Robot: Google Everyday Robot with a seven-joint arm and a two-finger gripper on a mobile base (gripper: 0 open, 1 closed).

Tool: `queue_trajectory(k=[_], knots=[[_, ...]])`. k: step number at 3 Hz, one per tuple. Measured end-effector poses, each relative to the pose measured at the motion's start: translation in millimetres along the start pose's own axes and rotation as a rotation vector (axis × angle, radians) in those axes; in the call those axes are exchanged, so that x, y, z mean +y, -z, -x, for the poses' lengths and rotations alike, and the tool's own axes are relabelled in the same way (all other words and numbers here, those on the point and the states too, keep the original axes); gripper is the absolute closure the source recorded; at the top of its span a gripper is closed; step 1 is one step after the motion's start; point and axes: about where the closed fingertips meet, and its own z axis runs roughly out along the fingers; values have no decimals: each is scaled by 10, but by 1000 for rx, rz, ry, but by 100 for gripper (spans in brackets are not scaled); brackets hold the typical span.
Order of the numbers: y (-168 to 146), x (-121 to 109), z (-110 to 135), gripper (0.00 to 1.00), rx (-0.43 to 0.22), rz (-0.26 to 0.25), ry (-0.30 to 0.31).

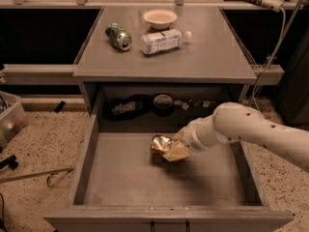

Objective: Place orange can into top drawer

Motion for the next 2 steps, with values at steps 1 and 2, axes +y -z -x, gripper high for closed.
queue_trajectory(k=[1, 2], knots=[[-105, -1, -238, 100, 39, 3, -36], [-87, -4, -239, 85, 42, 4, -40]])
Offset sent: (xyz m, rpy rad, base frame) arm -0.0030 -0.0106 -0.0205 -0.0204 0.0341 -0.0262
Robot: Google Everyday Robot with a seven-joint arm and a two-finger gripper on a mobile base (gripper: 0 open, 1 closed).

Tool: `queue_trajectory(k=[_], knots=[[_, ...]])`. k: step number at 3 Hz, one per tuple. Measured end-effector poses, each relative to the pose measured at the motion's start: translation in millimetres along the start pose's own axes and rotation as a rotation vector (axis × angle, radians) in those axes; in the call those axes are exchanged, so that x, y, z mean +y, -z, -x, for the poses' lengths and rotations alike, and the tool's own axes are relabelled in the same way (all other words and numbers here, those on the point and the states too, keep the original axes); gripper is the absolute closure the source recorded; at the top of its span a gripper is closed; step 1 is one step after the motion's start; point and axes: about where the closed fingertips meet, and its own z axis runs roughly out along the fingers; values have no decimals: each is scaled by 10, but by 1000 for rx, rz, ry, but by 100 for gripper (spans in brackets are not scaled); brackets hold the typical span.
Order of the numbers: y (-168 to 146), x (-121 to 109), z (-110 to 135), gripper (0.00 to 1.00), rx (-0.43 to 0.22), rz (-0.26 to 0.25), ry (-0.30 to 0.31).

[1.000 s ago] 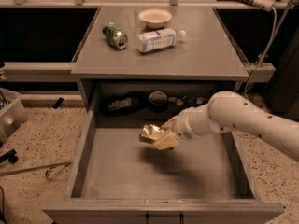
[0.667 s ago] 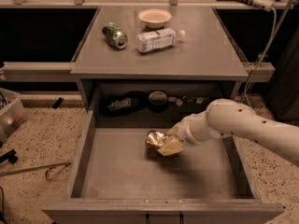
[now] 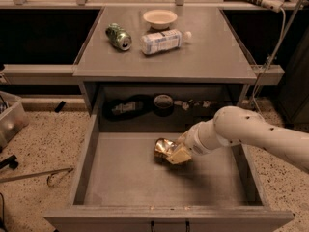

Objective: Place orange can into top drawer

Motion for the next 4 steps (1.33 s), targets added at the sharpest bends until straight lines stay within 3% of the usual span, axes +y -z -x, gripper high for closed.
queue_trajectory(k=[3, 4], knots=[[-1, 1, 0, 15, 0, 0, 0], [-1, 1, 0, 0, 0, 0, 0]])
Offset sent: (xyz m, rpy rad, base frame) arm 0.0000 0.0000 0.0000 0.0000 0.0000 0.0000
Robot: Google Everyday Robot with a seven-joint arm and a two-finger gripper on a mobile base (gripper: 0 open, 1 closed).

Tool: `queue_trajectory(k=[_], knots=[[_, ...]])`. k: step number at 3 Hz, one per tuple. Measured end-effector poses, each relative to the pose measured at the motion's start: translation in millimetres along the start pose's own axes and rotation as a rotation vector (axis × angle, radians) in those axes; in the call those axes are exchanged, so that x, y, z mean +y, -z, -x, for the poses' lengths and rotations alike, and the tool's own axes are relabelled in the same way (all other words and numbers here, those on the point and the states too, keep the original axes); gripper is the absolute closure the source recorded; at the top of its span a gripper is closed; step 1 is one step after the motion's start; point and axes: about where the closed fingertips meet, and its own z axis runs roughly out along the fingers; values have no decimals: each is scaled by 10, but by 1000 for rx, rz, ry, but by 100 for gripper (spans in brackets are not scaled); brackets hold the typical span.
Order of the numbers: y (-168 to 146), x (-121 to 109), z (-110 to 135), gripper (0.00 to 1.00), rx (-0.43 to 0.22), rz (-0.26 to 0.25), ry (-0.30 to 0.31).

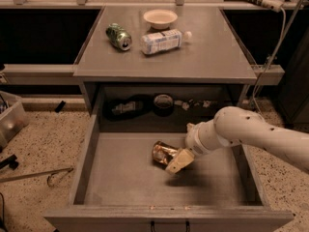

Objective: Place orange can into top drawer

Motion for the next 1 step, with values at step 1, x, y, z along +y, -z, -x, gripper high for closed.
queue_trajectory(k=[1], knots=[[0, 0, 0, 0, 0, 0, 0]])
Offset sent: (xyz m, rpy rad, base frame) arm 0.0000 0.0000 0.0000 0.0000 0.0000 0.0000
